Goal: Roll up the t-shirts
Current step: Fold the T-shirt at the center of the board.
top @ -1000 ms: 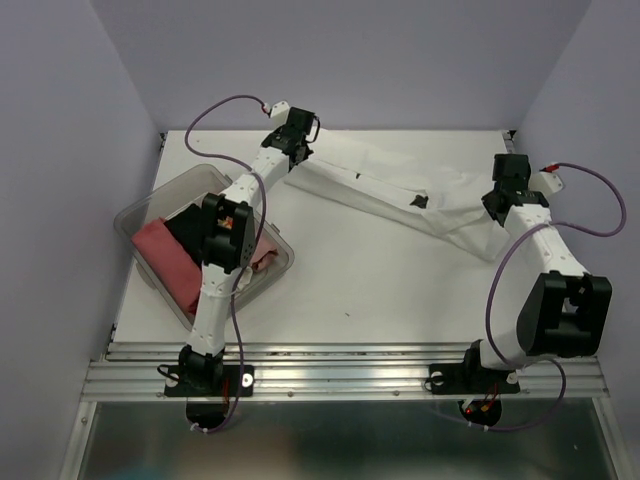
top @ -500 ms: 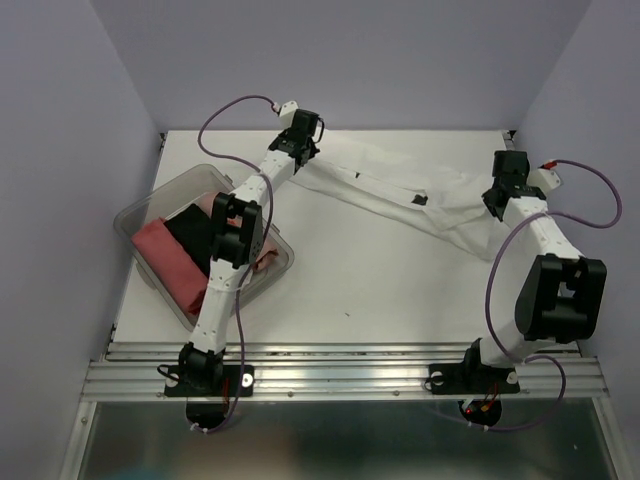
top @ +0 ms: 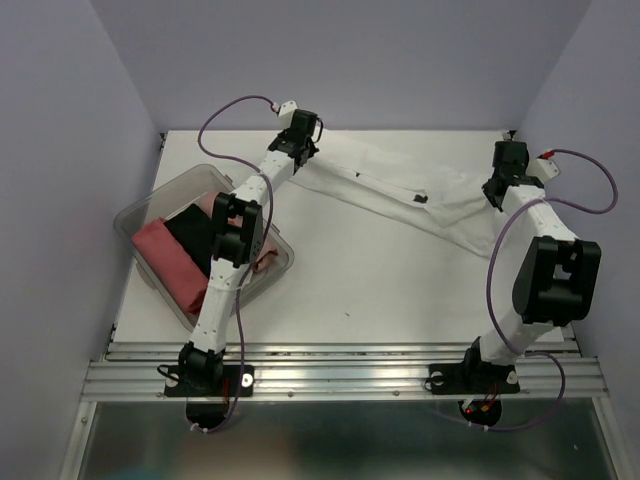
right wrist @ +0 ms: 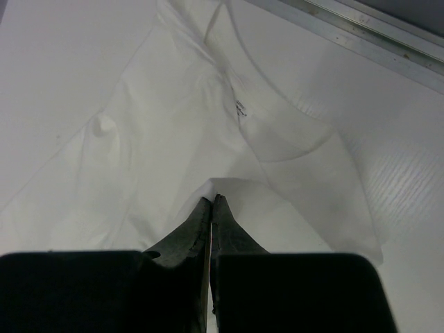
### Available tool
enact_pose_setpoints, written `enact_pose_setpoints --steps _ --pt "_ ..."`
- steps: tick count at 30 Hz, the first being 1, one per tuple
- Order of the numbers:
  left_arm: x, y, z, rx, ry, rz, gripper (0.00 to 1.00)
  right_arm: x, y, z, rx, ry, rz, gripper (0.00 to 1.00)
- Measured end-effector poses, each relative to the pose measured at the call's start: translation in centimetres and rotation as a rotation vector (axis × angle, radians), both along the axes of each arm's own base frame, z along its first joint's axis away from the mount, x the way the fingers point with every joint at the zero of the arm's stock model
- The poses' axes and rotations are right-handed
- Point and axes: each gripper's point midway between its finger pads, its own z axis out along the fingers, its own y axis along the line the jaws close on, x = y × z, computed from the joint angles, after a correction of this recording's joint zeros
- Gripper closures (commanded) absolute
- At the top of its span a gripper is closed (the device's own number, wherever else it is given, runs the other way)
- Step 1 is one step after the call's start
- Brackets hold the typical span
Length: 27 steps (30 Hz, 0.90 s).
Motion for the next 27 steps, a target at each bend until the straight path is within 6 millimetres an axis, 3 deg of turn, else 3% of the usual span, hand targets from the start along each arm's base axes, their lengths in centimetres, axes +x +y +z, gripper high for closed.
enact_pose_setpoints --steps 9,12,13,14,16,18,23,27 --pt "0.5 0.5 -1.3 -0.001 0.009 0.007 1.00 2.6 -0.4 -0.7 0.001 -0.002 0.016 0.99" --pt "0.8 0.3 -1.9 -0.014 0.015 -0.006 0.71 3.6 -0.4 -1.0 -0.001 -0.002 0.025 0.99" --pt "0.9 0.3 -2.2 -0.017 0.020 -0.011 0.49 3.9 -0.5 -1.1 -0.001 -0.003 0.027 0.98" --pt "0.9 0.3 -2.4 -0.025 0.021 -0.010 0.41 4.5 -0.6 -1.3 -0.005 -0.002 0.032 0.95" --pt "1.0 0.6 -2.5 -0.026 0.027 -0.018 0.30 5.4 -0.9 -1.7 -0.012 -0.004 0.044 0.65" --pt "1.2 0.9 -2.5 -0.032 0.026 -0.015 0.26 6.6 -1.1 -2.0 -0.014 -0.006 0.070 0.40" --pt "1.6 1.4 -1.9 -0.030 0.005 -0.017 0.24 11.0 -1.4 -2.8 0.017 -0.007 0.173 0.37" --pt "1.4 1.7 -0.2 -0.026 -0.010 -0.021 0.24 10.9 -0.6 -3.4 0.054 0.005 0.231 0.37"
